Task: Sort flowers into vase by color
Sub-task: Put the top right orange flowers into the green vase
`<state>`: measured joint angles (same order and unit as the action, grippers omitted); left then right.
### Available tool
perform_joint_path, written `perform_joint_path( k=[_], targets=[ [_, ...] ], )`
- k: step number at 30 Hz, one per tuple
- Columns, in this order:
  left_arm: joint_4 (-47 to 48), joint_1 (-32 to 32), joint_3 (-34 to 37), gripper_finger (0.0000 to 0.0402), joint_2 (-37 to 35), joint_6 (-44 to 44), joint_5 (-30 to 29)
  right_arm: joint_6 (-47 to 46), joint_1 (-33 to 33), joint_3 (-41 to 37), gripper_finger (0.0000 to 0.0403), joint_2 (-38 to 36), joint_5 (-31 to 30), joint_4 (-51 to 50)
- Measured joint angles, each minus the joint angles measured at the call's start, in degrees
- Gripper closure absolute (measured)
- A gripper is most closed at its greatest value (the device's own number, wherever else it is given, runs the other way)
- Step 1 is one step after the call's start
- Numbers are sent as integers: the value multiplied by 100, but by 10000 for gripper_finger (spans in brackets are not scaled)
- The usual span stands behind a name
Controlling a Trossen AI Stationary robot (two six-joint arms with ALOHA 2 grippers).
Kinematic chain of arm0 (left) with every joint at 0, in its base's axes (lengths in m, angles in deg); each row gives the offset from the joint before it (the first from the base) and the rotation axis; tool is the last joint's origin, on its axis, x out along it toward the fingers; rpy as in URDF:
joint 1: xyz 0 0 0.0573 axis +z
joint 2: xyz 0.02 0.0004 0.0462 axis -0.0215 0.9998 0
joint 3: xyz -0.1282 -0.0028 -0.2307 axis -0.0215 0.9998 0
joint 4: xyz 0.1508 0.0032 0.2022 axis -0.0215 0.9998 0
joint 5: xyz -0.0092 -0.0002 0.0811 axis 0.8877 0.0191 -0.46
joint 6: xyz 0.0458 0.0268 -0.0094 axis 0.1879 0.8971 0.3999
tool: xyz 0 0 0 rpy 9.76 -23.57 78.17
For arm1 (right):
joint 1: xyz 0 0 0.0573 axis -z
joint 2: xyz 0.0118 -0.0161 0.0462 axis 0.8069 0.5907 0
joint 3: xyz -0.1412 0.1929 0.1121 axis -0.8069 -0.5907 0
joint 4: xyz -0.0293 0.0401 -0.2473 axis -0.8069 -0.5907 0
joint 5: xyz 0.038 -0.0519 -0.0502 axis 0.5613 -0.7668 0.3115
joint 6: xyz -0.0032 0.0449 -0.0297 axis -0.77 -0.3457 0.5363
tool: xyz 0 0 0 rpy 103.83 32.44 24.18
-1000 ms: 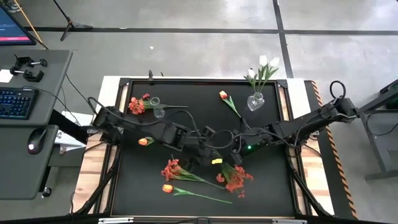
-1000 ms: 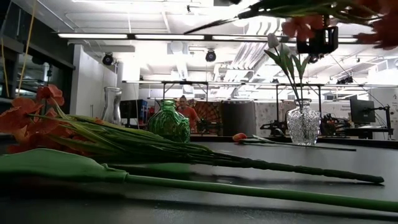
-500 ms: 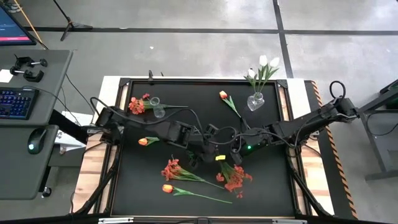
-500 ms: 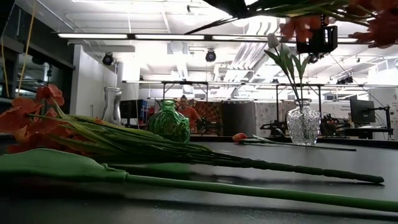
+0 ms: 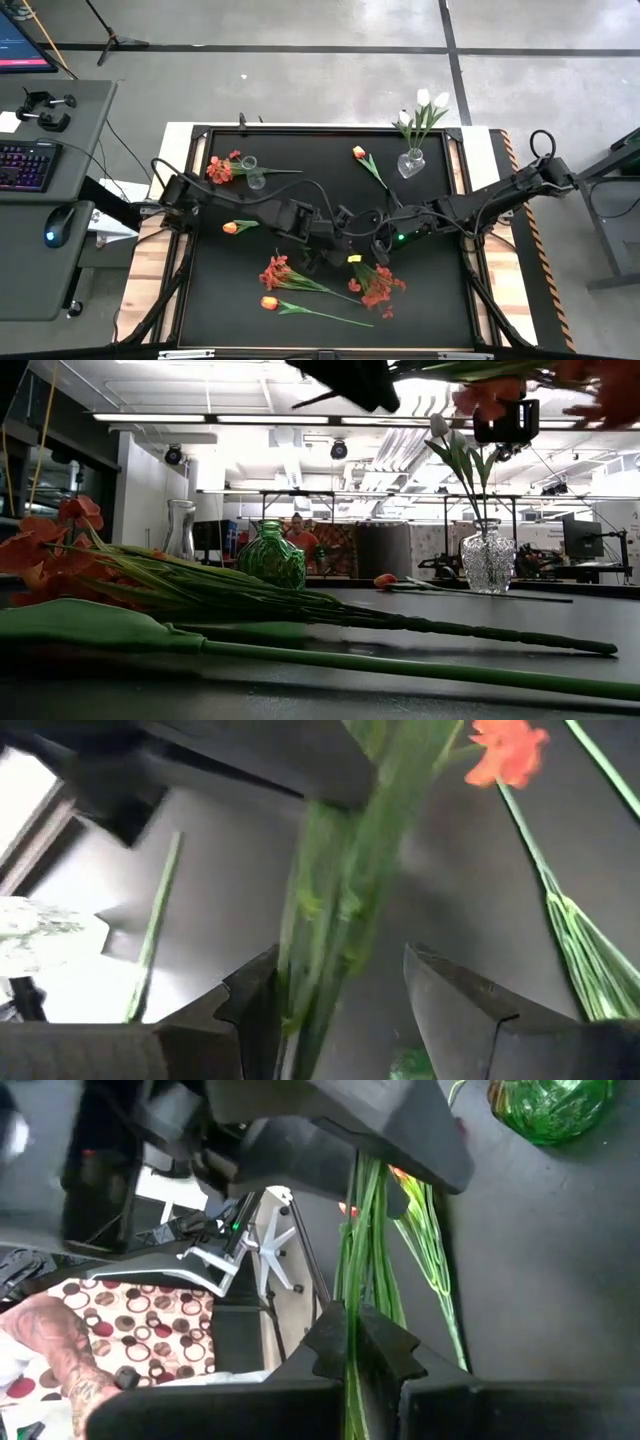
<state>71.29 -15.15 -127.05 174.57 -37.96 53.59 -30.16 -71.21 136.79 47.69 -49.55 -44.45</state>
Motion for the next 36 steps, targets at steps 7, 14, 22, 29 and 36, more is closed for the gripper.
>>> perform_joint_path(
  k=[7,14,22,29,36],
  targets=[
    [-87,-12,-196,222,-28,-50,6,-46,4,0,403,0,-156,-14],
    [38,-12,-260,248,-34,150,55,-138,13,0,403,0,-160,-6],
    [57,-3,-260,268,-34,226,117,-138,13,0,403,0,-160,141],
    [132,-1,-260,284,-6,345,84,-139,13,0,403,0,-149,169],
    [185,-4,-260,385,-2,490,32,-140,13,0,403,0,-135,237]
  ],
)
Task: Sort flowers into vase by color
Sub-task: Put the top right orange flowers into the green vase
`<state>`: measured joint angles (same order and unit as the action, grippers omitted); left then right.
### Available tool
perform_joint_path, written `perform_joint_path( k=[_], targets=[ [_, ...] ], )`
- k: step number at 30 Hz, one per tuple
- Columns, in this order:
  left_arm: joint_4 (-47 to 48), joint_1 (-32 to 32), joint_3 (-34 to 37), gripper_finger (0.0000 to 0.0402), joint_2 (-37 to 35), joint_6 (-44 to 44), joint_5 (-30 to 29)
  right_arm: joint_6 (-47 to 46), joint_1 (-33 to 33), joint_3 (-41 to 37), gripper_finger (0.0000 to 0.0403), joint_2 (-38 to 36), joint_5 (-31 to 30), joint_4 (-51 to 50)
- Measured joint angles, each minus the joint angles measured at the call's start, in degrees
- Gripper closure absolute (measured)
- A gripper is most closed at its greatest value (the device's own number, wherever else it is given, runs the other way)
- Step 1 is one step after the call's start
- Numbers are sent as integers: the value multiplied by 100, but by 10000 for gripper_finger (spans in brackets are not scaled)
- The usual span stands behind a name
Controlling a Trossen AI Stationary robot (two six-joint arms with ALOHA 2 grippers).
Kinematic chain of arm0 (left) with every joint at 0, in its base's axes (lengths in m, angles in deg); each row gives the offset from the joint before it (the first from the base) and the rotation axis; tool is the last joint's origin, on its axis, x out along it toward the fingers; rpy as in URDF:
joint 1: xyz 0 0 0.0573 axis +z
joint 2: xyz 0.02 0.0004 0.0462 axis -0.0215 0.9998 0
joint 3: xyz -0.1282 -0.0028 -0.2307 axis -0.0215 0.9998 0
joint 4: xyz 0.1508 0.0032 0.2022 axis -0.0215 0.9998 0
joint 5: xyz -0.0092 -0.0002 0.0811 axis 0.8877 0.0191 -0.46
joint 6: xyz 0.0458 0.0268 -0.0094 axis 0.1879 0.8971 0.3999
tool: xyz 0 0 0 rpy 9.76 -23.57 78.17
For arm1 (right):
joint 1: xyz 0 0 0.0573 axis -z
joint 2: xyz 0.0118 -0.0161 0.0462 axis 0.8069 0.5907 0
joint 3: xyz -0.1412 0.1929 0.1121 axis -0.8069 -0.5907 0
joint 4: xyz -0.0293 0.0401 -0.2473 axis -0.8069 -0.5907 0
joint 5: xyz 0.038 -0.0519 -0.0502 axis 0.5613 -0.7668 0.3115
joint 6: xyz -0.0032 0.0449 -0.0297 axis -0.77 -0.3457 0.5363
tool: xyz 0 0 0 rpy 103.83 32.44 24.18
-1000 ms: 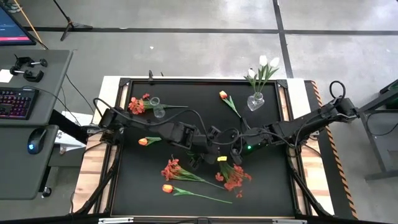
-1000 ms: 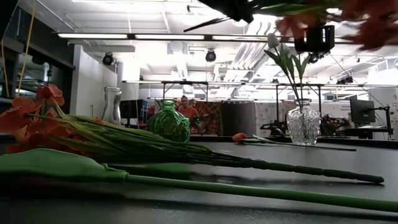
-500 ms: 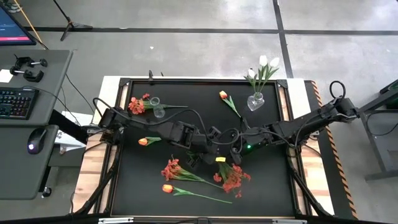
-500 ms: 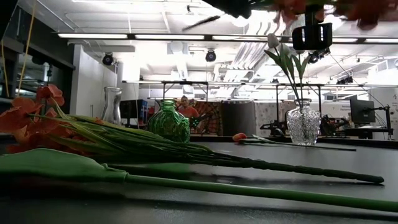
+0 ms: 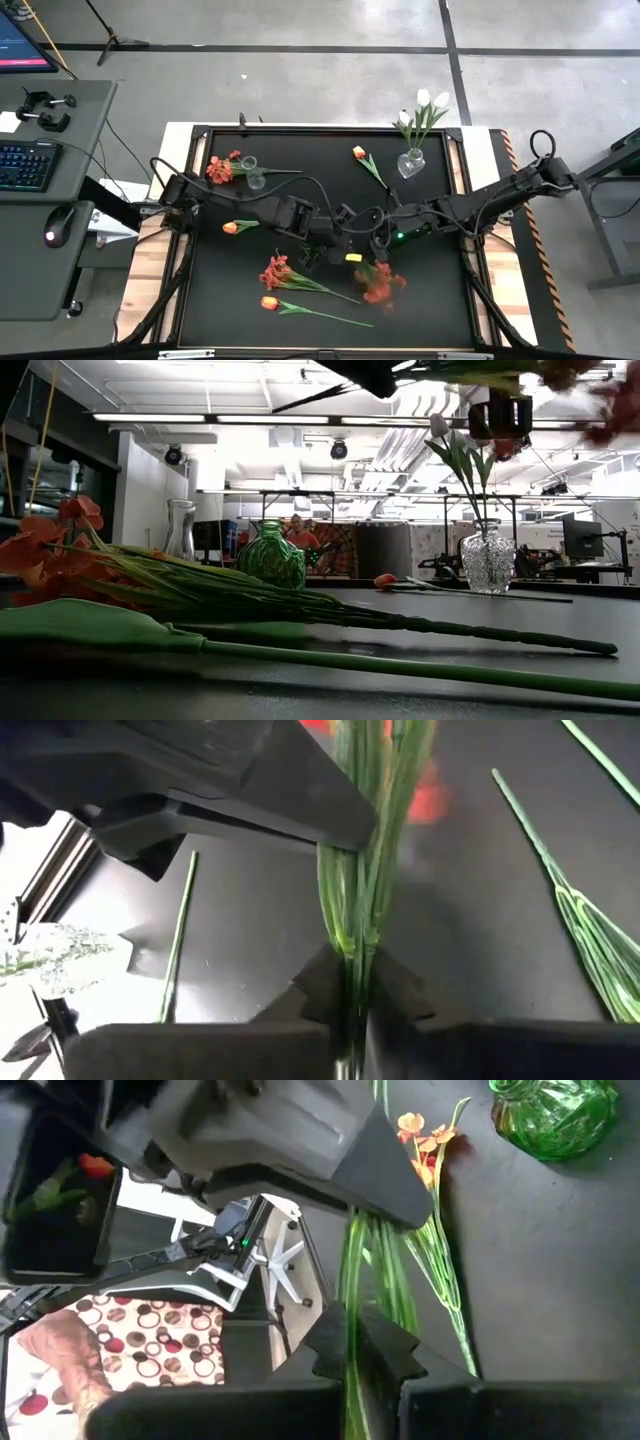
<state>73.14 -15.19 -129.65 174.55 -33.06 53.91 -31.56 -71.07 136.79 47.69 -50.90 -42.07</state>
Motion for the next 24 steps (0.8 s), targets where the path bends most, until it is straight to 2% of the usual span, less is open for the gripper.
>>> perform_joint_path(
  k=[3,5,11,15,20,24],
  targets=[
    [35,-2,0,392,-3,11,0,-81,0,-2,395,-23,50,155],
    [178,-4,0,396,-4,7,2,-176,2,-2,375,-88,75,158],
    [1237,50,2,399,-4,-407,59,-123,2,-2,281,-434,86,159],
    [1861,220,10,400,-4,-1062,611,103,55,-2,232,-731,38,121],
    [1690,442,526,401,-299,-1532,1143,624,92,-2,218,-1156,25,3],
    [974,542,1514,401,-1106,-2130,1444,869,-21,-2,222,-1577,-110,-254]
  ],
)
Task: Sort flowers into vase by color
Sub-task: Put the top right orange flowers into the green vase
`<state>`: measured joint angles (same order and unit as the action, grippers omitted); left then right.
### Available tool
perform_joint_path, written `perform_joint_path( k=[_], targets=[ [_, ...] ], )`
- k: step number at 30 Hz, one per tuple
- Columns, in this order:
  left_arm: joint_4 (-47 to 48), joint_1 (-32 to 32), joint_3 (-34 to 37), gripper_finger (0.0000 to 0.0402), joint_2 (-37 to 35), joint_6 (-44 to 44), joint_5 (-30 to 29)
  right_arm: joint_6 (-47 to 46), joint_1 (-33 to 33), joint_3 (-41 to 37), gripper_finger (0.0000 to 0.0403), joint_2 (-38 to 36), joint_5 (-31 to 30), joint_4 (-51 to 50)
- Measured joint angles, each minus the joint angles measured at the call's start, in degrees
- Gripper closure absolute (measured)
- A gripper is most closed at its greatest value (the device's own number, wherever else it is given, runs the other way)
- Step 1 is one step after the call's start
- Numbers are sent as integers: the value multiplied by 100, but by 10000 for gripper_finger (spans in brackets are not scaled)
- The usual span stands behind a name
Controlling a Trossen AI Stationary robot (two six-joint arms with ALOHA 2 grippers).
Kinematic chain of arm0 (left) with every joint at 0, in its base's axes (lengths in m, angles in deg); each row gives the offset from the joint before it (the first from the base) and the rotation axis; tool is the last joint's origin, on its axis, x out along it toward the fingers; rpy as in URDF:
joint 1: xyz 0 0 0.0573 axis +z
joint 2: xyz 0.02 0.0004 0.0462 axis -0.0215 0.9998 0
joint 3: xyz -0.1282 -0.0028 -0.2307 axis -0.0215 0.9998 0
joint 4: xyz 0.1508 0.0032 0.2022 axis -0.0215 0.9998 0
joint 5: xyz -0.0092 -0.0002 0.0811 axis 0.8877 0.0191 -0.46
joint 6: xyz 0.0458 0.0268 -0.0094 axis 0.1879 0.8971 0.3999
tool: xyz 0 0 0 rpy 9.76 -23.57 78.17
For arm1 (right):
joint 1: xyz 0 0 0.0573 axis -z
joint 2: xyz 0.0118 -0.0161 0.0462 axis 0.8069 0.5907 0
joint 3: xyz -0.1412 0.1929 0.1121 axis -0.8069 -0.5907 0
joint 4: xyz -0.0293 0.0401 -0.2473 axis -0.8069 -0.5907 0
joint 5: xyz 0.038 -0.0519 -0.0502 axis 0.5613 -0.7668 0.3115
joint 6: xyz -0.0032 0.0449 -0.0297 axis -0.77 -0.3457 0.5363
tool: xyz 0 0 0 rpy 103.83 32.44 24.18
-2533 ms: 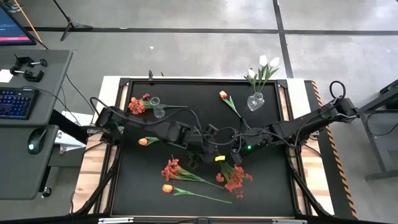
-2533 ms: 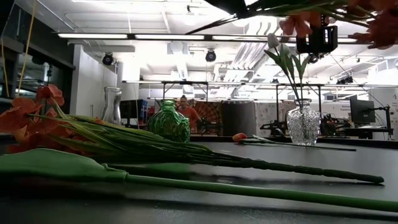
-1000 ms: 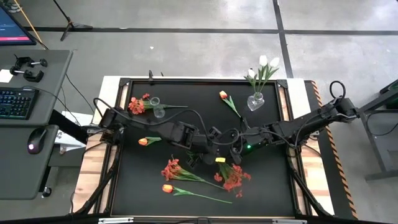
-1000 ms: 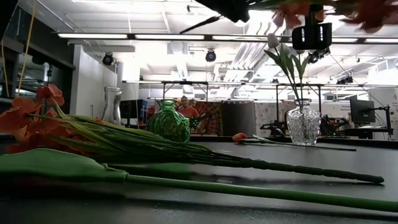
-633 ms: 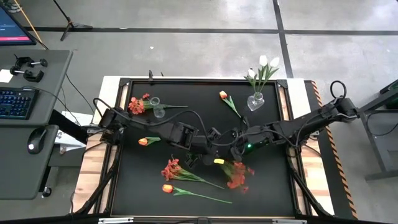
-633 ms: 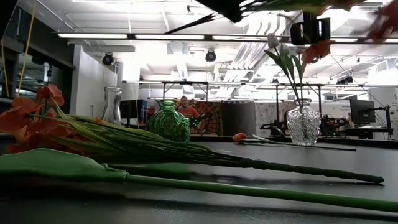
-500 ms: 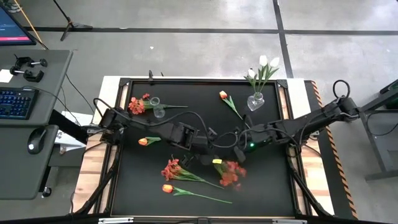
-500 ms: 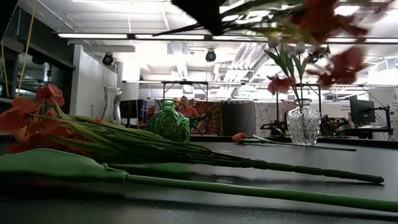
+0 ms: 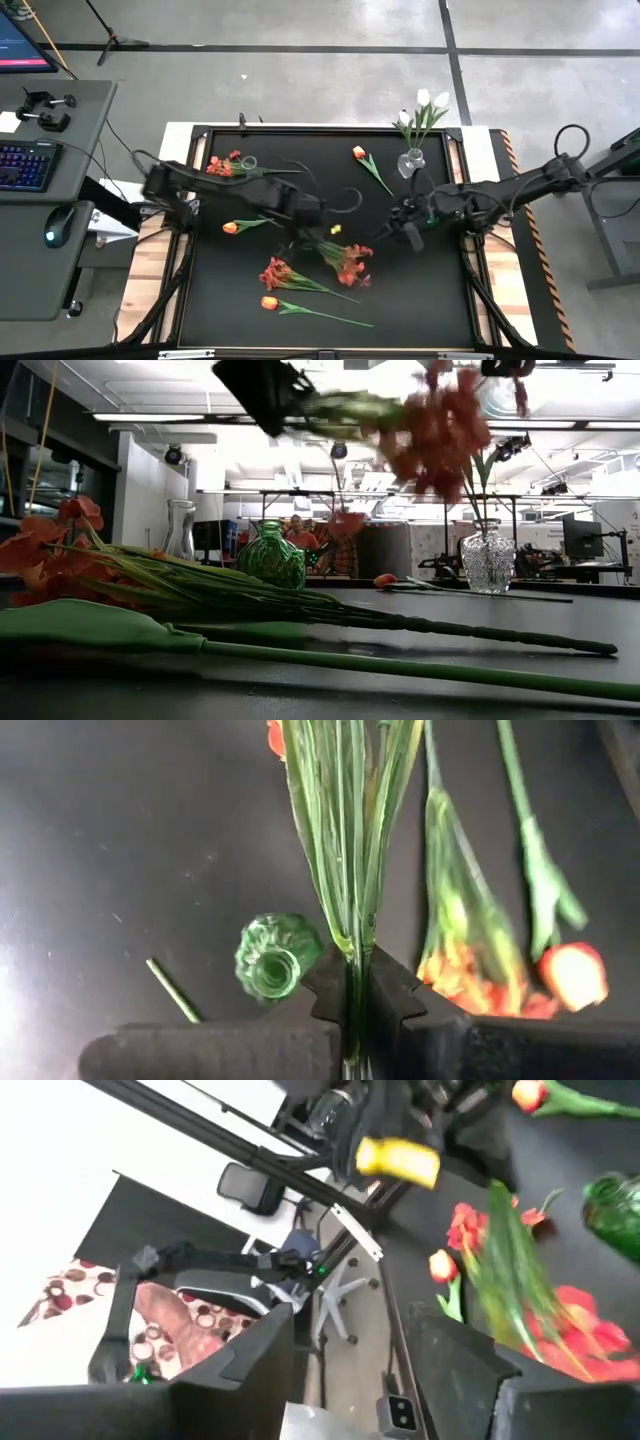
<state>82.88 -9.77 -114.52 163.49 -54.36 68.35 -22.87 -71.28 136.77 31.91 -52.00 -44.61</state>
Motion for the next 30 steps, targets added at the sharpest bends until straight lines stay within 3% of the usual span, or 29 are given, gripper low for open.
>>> perform_joint_path(
  k=[4,9,14,17,21,27,30],
  targets=[
    [-1379,32,1250,402,-1185,-896,55,210,-243,2,227,-414,-565,-450],
    [-4841,28,3117,401,-2586,-2599,-171,459,-561,2,229,-580,-1526,-892],
    [-8764,34,4948,401,-3070,-3922,-1221,486,-666,2,229,-521,-1965,-1055],
    [-10459,36,5689,401,-2960,-4325,-1992,483,-666,2,229,-486,-1978,-1051],
    [-11205,-80,6105,401,-2612,-4412,-2621,488,-668,2,229,-403,-1998,-1053],
    [-11536,-269,5987,401,-2129,-3893,-3066,454,-668,2,229,-136,-1999,-1008],
    [-12178,-316,6030,401,-1895,-3503,-3353,442,-668,2,229,49,-1972,-812]
  ],
)
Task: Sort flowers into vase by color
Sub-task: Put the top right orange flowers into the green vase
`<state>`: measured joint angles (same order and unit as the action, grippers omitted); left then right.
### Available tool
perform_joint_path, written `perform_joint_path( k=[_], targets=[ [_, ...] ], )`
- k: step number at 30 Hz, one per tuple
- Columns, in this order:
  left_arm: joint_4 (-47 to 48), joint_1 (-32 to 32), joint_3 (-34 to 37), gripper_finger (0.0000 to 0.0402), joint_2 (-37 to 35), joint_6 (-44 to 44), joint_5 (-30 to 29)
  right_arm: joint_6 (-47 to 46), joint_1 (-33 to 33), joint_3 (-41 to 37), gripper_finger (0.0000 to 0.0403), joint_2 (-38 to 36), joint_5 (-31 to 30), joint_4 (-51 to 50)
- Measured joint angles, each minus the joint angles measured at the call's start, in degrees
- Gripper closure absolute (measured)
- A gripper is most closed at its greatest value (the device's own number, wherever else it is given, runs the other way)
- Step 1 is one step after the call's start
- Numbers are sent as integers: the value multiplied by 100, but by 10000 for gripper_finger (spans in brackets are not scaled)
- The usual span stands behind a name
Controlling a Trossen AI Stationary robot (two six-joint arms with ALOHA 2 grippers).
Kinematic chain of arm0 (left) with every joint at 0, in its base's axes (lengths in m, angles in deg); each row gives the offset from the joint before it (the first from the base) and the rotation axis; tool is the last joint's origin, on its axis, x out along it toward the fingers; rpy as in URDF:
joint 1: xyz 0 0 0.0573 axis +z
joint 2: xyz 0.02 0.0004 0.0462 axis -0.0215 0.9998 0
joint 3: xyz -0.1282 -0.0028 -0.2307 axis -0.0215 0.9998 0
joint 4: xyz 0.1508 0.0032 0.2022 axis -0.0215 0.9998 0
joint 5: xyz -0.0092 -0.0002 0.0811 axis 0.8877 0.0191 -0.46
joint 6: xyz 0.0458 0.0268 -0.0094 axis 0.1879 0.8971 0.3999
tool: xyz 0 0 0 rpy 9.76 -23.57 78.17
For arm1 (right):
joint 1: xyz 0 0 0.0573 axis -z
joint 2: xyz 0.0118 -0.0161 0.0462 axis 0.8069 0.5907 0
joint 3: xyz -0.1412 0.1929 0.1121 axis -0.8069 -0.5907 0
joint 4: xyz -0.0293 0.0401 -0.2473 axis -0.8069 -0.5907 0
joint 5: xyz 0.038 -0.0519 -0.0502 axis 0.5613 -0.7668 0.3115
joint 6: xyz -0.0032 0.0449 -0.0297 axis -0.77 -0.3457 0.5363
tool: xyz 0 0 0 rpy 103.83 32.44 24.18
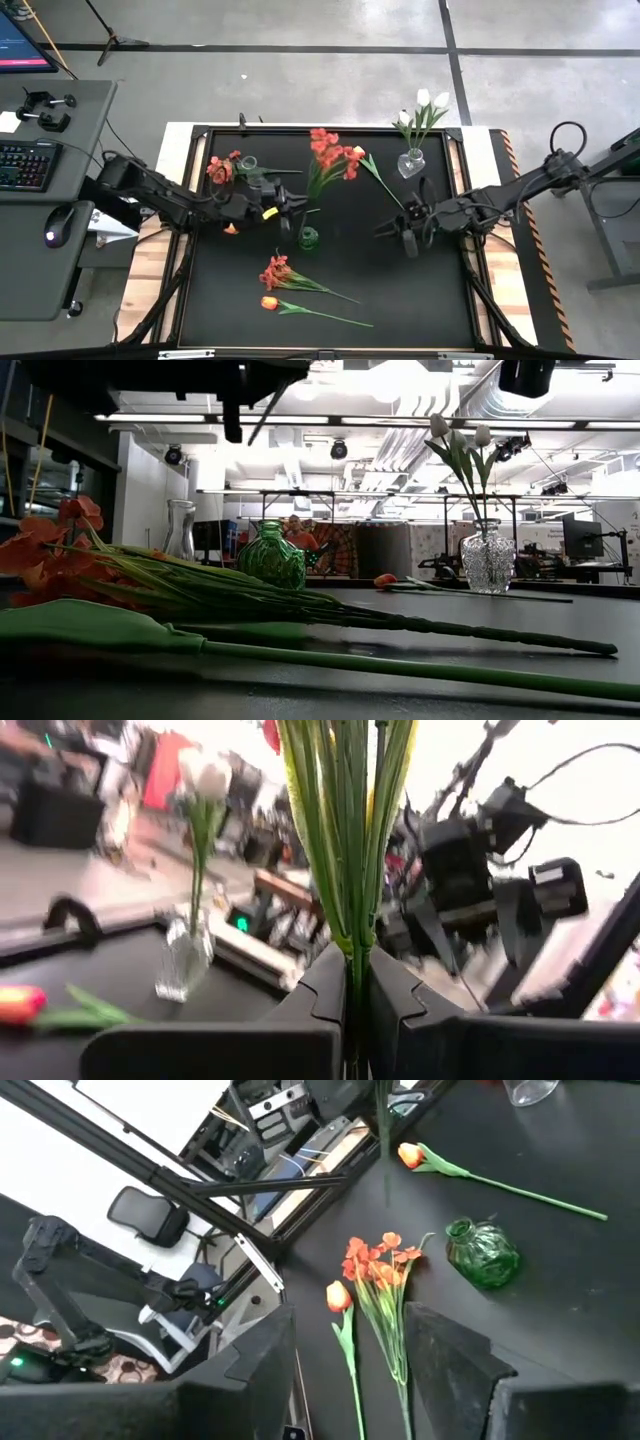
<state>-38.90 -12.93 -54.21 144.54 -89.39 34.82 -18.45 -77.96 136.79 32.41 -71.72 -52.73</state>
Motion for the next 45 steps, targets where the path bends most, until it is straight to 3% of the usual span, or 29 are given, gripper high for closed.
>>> perform_joint_path(
  k=[8,13,21,40,45],
  targets=[
    [-2802,231,576,401,1097,299,-78,-18,-11,0,229,502,163,556],
    [-2805,349,549,401,1459,329,7,-129,-11,0,229,638,166,577],
    [-2655,338,552,401,1473,789,-65,-150,-11,-1,229,662,152,537],
    [-2449,176,539,401,1475,698,-128,-106,33,0,229,662,-62,379],
    [-2422,178,304,401,1818,694,-136,-112,97,-1,229,662,-111,324]
  ],
)
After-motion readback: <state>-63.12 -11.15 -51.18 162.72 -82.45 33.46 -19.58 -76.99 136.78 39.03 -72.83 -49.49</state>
